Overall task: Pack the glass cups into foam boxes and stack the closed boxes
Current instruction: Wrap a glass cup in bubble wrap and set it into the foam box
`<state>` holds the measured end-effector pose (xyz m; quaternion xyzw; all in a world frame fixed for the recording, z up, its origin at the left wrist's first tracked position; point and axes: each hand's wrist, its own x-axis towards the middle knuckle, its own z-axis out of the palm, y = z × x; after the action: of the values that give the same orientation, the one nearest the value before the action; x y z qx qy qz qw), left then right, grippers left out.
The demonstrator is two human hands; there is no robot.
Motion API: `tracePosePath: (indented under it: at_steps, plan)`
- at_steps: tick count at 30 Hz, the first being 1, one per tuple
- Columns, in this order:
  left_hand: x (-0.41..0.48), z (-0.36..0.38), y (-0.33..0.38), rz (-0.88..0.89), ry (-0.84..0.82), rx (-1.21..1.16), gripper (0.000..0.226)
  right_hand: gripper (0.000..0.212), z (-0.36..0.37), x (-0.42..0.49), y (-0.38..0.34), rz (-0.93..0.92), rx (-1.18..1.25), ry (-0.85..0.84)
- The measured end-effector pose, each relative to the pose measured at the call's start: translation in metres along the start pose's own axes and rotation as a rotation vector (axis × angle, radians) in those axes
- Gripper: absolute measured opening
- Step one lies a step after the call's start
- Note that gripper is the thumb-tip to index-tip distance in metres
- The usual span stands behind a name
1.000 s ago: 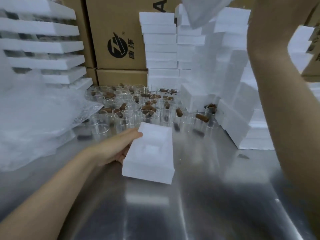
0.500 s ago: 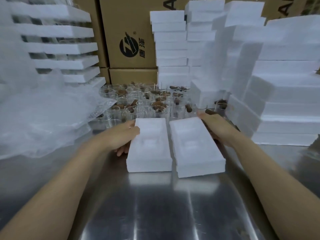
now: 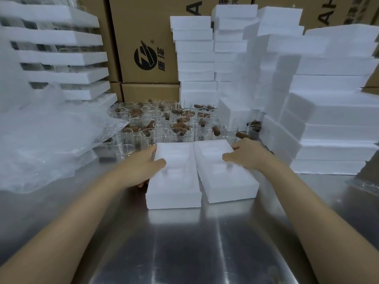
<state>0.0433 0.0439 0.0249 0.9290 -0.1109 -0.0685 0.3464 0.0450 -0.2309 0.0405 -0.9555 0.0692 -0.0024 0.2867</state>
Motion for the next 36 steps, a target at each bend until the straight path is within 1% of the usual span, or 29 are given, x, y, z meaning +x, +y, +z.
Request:
tracePosePath:
  at_steps: [2,3,6,8,9,10,11,12,13,14,15,17,21,23,28,30,32,34,36]
  plan:
    - [0.0,0.001,0.002,-0.01,0.042,0.0,0.032,0.038,0.011,0.003,-0.002,-0.028,0.07,0.063]
    - [0.001,0.002,0.002,-0.017,0.072,0.006,0.031,0.038,0.015,0.004,-0.003,-0.039,0.098,0.087]
    - [0.003,0.004,0.001,-0.055,0.136,0.018,0.033,0.019,0.018,0.005,-0.002,-0.077,0.13,0.153]
    - [0.004,0.003,0.002,-0.07,0.144,0.032,0.041,0.024,0.019,0.004,-0.003,-0.099,0.111,0.166]
    - [0.003,0.003,0.002,-0.075,0.137,0.048,0.05,0.029,0.019,0.005,-0.002,-0.109,0.082,0.199]
    - [0.002,0.003,0.003,-0.08,0.128,0.07,0.059,0.034,0.018,0.005,-0.002,-0.108,0.049,0.278]
    - [0.002,0.002,0.003,-0.084,0.123,0.095,0.068,0.037,0.015,0.005,-0.001,-0.094,0.022,0.395]
    - [0.002,0.002,0.003,-0.079,0.13,0.121,0.073,0.035,0.011,0.006,0.002,-0.087,0.013,0.519]
    - [0.003,0.002,0.002,-0.072,0.147,0.147,0.077,0.028,0.008,0.007,0.006,-0.1,0.02,0.612]
    - [0.003,0.002,0.001,-0.062,0.166,0.168,0.079,0.023,0.006,0.009,0.011,-0.121,0.018,0.649]
    - [0.003,0.002,0.001,-0.054,0.186,0.18,0.081,0.027,0.005,0.012,0.016,-0.13,-0.005,0.632]
    - [0.004,0.002,0.0,-0.04,0.237,0.179,0.085,0.037,0.009,0.018,0.025,-0.135,-0.063,0.544]
    - [0.002,0.0,0.0,-0.019,0.343,0.149,0.092,0.052,0.015,0.029,0.035,-0.099,-0.072,0.473]
    - [0.002,0.0,0.001,-0.007,0.37,0.151,0.09,0.055,0.016,0.034,0.04,-0.105,-0.075,0.443]
    - [0.003,0.001,0.0,0.023,0.417,0.15,0.073,0.051,0.02,0.037,0.04,-0.164,0.038,0.549]
    - [0.003,0.002,-0.001,0.037,0.428,0.145,0.072,0.051,0.018,0.037,0.037,-0.176,0.156,0.585]
    - [0.004,0.002,-0.002,0.042,0.45,0.146,0.07,0.044,0.015,0.035,0.034,-0.209,0.256,0.616]
    - [0.005,0.002,-0.002,0.061,0.484,0.146,0.063,0.039,0.012,0.031,0.029,-0.251,0.238,0.642]
    - [0.004,0.002,-0.001,0.096,0.531,0.123,0.053,0.037,0.007,0.027,0.021,-0.317,0.16,0.687]
